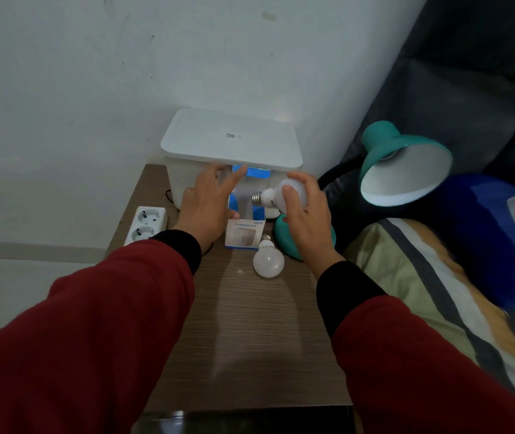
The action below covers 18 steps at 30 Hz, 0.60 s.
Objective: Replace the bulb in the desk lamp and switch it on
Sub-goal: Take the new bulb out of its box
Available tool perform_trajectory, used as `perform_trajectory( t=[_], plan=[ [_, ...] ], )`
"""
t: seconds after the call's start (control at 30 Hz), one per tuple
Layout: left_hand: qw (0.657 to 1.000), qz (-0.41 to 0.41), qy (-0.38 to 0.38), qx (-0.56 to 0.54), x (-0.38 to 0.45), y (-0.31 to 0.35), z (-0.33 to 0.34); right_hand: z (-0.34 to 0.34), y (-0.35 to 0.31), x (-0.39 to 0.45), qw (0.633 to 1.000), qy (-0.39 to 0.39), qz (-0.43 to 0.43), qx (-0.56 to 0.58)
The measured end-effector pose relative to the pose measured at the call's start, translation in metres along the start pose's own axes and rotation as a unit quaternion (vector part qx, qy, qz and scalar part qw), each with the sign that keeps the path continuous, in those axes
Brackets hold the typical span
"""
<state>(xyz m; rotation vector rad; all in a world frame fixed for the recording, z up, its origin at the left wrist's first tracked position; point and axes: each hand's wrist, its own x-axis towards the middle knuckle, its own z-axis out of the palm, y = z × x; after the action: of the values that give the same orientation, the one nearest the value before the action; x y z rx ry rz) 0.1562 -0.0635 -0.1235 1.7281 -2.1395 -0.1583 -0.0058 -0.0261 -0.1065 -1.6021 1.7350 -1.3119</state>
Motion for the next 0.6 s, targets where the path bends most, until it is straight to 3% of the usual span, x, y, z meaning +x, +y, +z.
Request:
perform_trajectory(
  t=[0.2, 0.6],
  plan=[
    [0.998, 0.029, 0.044, -0.025, -0.013, 0.006, -0.004, -0.008, -0.006, -0.005, 0.995, 0.096, 0.013, 0.002],
    [0.999, 0.048, 0.019, -0.007, -0.020, 0.002, 0.013, 0.002, 0.001, -0.008, 0.986, 0.138, 0.087, 0.029]
  ],
)
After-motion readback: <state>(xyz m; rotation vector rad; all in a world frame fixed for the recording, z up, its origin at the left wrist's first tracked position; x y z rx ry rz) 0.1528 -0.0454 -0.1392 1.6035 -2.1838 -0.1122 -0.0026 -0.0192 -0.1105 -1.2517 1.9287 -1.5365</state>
